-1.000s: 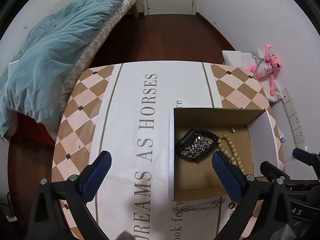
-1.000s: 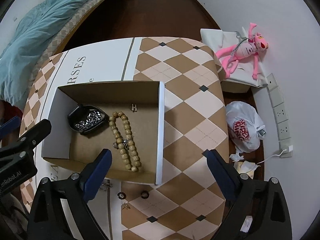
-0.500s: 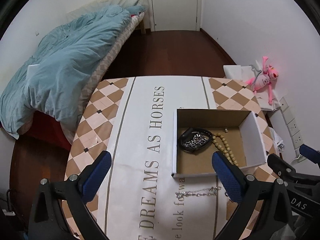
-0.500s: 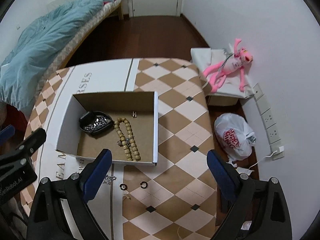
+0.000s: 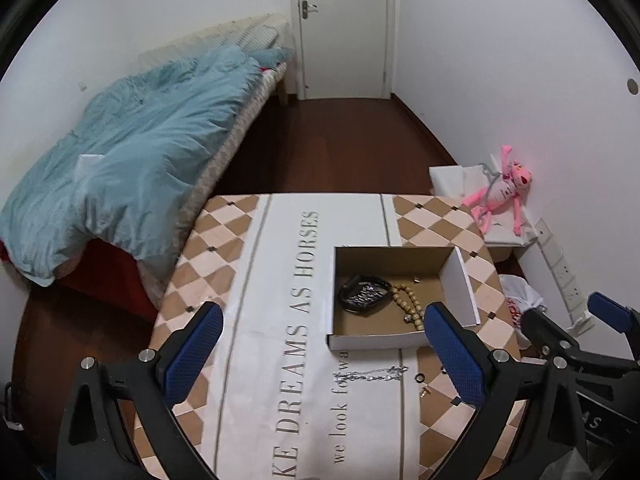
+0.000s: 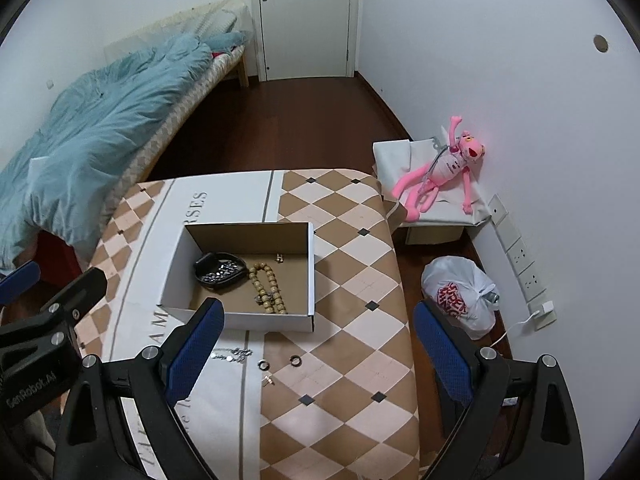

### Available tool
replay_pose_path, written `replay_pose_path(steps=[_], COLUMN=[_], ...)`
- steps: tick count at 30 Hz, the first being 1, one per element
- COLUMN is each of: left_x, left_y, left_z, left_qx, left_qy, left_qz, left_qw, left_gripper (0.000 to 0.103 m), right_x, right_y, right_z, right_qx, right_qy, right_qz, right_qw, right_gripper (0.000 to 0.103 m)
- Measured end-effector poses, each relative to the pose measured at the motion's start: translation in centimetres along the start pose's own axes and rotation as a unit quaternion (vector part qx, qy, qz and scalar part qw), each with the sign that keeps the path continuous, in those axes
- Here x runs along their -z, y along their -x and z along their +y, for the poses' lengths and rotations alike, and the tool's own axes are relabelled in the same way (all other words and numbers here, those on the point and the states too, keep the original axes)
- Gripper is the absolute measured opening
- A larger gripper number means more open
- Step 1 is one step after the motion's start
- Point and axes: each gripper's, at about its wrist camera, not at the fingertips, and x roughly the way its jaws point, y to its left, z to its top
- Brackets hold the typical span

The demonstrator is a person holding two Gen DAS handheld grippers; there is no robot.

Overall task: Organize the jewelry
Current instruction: 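Lift both open tools away from the box, then grasp the thin silver chain bracelet with the left tool while the right tool grasps a black ring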

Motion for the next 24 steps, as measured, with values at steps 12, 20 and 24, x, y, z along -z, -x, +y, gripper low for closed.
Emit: replay_pose_path(steps=[12,20,24], left_x=[5.4,9.1,10.1], left_y=[-5.6,-10.9,-11.9], left_z=[1.3,1.9,2.4], left_qx=[-0.051,-0.075,-0.069], left_qy=[0.012,0.004,0.007], left_qz=[0.039,0.108,0.13], left_qw=[0.9979,0.9913,0.989], left_gripper=[0.103,0.103,0.103], right_x=[6.1,10.0,10.1], right_y=[-8.6,-15.4,-15.9], right_z=[-2.2,-2.1,-0.6], right_qx=[-0.024,-0.062,-0.046], right_qy=[-0.037,-0.063,-0.024], right_qz=[0.084,0.112,0.09], right_qw=[0.995,0.99,0.995], right_gripper=[0.088,0.066,0.058])
